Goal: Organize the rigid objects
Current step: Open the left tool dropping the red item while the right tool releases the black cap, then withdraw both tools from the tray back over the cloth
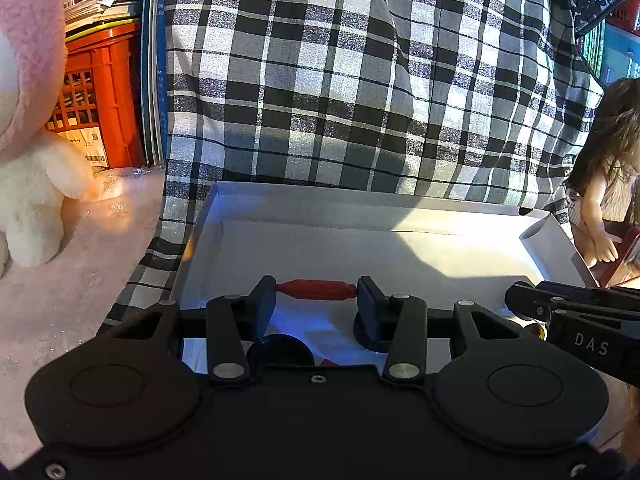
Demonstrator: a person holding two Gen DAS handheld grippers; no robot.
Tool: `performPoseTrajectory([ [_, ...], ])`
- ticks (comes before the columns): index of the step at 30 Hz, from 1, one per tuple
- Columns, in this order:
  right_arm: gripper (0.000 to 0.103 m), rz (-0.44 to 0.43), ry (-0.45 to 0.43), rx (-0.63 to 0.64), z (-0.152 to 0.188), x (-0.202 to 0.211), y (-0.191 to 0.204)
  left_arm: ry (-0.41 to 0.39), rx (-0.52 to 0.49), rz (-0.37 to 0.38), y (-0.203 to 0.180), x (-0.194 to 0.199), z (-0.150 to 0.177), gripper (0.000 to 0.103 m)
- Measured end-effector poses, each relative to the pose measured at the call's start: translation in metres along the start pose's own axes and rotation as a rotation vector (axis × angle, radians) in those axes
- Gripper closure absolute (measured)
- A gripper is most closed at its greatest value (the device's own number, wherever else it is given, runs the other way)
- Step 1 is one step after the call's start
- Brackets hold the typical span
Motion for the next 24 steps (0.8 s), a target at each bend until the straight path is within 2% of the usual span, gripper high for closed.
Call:
performPoseTrajectory([
  [3, 0.059, -0.010, -0.003, 0.002, 0.000, 0.001, 0.001, 0.002, -0.001, 0.000, 0.000, 0.002, 0.000, 0.057],
  [6, 0.048, -0.013, -0.021, 0.006, 0.000, 0.009, 0.003, -0.015, 0.003, 0.002, 0.000, 0.012, -0.001, 0.045],
  [8, 0.047, -0.019, -0.034, 0.009, -0.001, 0.016, 0.005, -0.040, 0.003, 0.009, 0.000, 0.021, -0.002, 0.036],
  [14, 0.036, -0.013, -0.070, 0.035, -0.006, 0.040, 0.017, -0.085, -0.013, 0.006, 0.001, 0.051, -0.005, 0.030],
  [19, 0.019, -0.011, -0.113, 0.049, -0.006, 0.065, 0.023, -0.130, -0.035, -0.018, 0.009, 0.080, -0.002, 0.027],
  [24, 0.016, -0.009, -0.145, 0.043, -0.004, 0.088, 0.025, -0.167, -0.042, -0.038, 0.018, 0.109, 0.007, 0.024],
])
Point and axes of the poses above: each gripper's, at about its wrist camera, not at the fingertips, and x roughly against the way its jaws point, y to its left, z to its underside, the point moved 6 cm from there along -x, roughly the way its jaws point, and after that the axes turned 15 degrees about -z, right-handed, at the moved point
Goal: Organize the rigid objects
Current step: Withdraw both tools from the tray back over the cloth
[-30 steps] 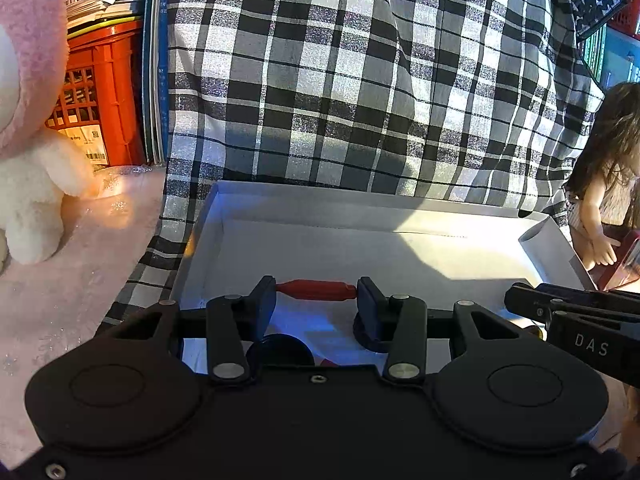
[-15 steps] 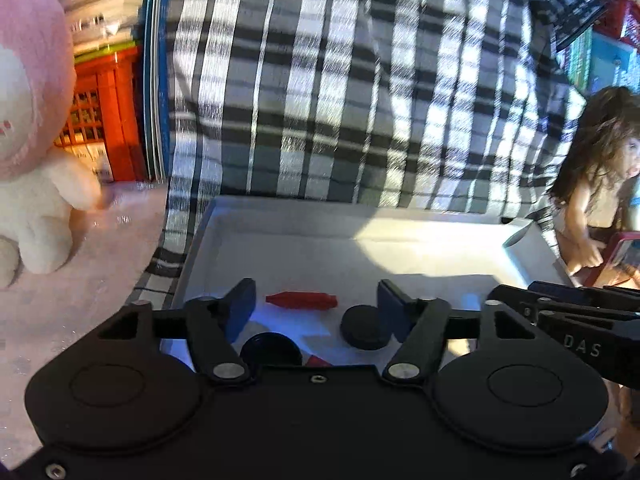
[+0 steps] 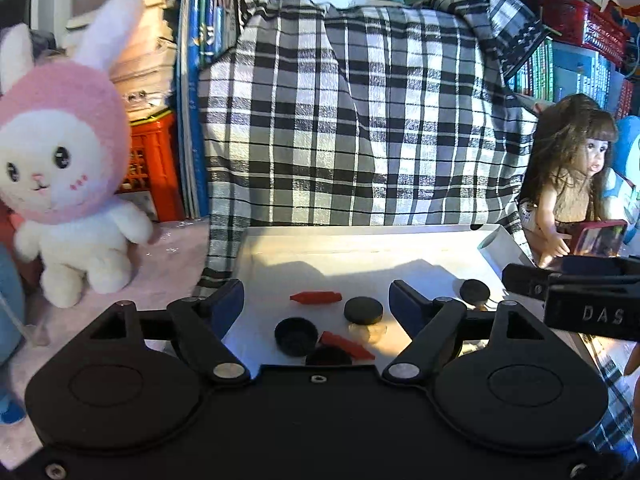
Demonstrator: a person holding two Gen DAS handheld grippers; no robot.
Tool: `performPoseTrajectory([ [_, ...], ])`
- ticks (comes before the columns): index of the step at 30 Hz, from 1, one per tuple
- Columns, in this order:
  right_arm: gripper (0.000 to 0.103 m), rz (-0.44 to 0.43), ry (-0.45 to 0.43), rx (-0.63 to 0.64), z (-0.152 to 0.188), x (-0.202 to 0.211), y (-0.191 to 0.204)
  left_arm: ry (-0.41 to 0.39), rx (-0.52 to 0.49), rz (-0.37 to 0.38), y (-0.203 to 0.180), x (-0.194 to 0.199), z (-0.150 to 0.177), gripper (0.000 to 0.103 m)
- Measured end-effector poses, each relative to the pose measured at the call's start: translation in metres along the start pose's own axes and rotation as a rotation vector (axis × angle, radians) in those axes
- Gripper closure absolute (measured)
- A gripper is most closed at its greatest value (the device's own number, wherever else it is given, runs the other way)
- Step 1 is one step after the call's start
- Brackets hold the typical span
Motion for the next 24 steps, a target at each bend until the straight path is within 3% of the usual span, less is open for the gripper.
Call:
performPoseTrajectory([
  [9, 0.014, -0.002, -0.043, 0.017, 0.012, 0.041, 0.013, -0.028, 0.016, -0.002, 0.011, 0.047, 0.020, 0.023],
  [19, 0.010, -0.001, -0.068, 0.036, 0.042, 0.074, 0.027, -0.041, -0.024, -0.015, 0.016, 0.081, 0.056, 0.022],
  [24, 0.009, -0.001, -0.065, 0.071, 0.064, 0.085, 0.034, -0.031, 0.006, -0.006, 0.019, 0.092, 0.079, 0.021],
])
Point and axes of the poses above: each gripper's, at about its wrist camera, not at the fingertips, and x roughly against the way its jaws point, y to its left, z to its underside, the point moved 6 cm from there along -x, roughly the way its jaws point, and after that the axes turned 15 degrees about -z, right-handed, at the moved point
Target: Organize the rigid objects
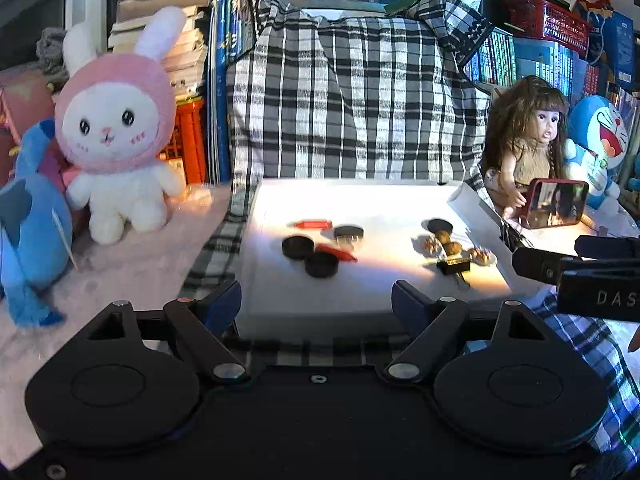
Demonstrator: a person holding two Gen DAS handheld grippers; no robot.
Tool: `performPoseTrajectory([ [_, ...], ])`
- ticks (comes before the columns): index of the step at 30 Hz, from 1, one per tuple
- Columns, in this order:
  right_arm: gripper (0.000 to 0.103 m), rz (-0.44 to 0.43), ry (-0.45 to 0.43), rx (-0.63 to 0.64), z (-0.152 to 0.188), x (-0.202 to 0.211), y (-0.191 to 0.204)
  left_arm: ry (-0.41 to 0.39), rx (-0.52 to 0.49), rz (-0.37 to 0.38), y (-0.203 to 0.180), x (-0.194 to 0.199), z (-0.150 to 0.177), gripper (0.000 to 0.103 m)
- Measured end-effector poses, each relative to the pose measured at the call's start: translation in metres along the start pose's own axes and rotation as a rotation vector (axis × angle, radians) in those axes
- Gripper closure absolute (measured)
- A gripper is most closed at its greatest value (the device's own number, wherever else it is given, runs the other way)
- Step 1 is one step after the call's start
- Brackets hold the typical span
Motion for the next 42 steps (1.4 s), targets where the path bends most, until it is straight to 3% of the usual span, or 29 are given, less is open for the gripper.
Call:
performPoseTrajectory([
  [18, 0.006, 0.059, 0.084, 0.015, 0.061, -0.004, 0.005, 0.051, -0.014, -0.034, -0.011, -0.011, 0.065, 0.021],
  [29, 0.000, 0.074, 0.121, -0.014, 0.072, -0.010, -0.001, 0.083, -0.012, -0.049, -0.012, -0.022, 0.072, 0.013],
  [42, 0.000, 0.067, 0.161, -0.034, 0.077, -0.016, -0.003, 0.105, -0.011, -0.061, -0.013, -0.027, 0.073, 0.000],
])
Point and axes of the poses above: each gripper's, at about its wrist camera, not at the fingertips, and x roughly against the way its jaws point, y to its left, z to its underside, the point moved 6 cm from there along -x, roughly the way its jaws point, and after that the axes turned 15 degrees about -z, right-handed, at the moved point
